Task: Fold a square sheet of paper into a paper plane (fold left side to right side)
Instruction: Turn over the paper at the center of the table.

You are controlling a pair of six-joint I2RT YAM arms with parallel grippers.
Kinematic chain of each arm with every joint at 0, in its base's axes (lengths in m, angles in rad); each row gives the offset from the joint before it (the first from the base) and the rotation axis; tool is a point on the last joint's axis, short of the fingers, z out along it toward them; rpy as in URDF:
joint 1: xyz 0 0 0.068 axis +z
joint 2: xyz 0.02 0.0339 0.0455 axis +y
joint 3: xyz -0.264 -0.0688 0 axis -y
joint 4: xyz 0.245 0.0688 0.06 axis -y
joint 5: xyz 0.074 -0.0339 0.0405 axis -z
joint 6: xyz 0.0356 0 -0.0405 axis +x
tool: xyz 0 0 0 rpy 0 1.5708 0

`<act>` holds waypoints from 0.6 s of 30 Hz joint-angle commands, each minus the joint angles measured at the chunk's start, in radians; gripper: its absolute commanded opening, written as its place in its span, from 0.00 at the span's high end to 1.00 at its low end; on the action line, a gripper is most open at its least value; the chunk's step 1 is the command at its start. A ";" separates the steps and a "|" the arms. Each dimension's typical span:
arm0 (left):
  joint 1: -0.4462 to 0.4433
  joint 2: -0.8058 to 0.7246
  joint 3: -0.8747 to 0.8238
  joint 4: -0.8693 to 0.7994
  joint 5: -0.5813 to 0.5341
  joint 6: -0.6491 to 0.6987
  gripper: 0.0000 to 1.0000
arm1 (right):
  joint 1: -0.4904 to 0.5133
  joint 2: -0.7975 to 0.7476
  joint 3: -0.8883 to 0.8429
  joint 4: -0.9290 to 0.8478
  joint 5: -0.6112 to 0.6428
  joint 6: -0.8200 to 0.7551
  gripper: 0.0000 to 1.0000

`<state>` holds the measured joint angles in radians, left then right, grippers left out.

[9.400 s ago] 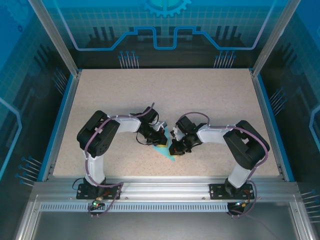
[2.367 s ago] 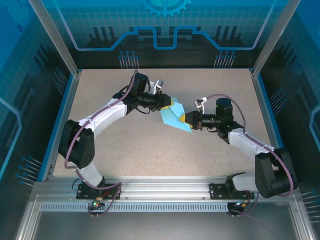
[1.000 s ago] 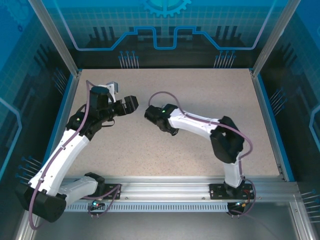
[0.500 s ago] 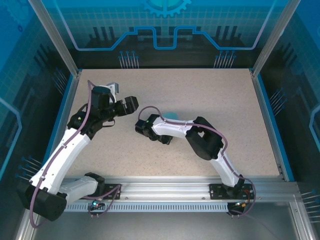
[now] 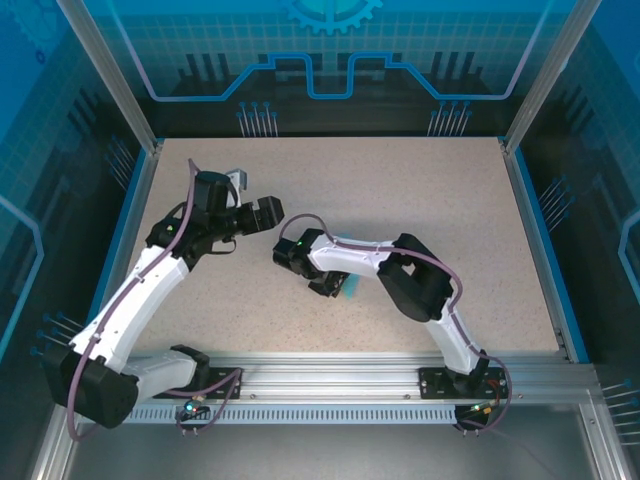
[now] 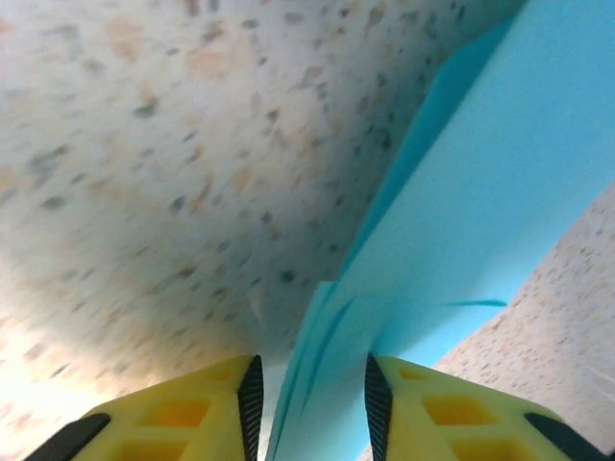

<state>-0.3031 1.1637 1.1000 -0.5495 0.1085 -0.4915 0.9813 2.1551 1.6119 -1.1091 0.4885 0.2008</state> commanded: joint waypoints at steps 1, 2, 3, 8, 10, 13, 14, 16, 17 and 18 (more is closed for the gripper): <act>0.013 0.023 0.021 -0.008 0.079 -0.036 0.07 | 0.000 -0.108 -0.038 0.013 -0.131 0.040 0.57; 0.015 0.032 0.020 -0.005 0.088 -0.043 0.07 | -0.002 -0.131 -0.052 0.020 -0.149 0.045 0.54; 0.015 0.041 0.016 0.003 0.100 -0.050 0.07 | -0.004 -0.159 -0.068 0.029 -0.167 0.051 0.51; 0.021 0.082 -0.001 0.017 0.134 -0.080 0.07 | -0.034 -0.303 -0.155 0.067 -0.232 0.099 0.42; 0.022 0.109 -0.008 0.027 0.163 -0.090 0.07 | -0.058 -0.368 -0.195 0.095 -0.257 0.113 0.40; 0.022 0.154 -0.029 0.068 0.240 -0.110 0.08 | -0.102 -0.464 -0.256 0.150 -0.283 0.132 0.38; 0.021 0.172 -0.036 0.082 0.264 -0.116 0.08 | -0.116 -0.492 -0.274 0.170 -0.287 0.141 0.36; 0.021 0.215 -0.054 0.118 0.319 -0.134 0.10 | -0.156 -0.557 -0.318 0.220 -0.299 0.162 0.33; 0.019 0.235 -0.062 0.140 0.345 -0.145 0.11 | -0.171 -0.586 -0.338 0.248 -0.311 0.167 0.31; 0.018 0.258 -0.070 0.163 0.374 -0.155 0.12 | -0.195 -0.615 -0.364 0.277 -0.323 0.176 0.30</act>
<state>-0.2905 1.3766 1.0622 -0.4553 0.3607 -0.6044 0.8253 1.6093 1.2907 -0.9245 0.2195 0.3336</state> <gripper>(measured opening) 0.884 0.698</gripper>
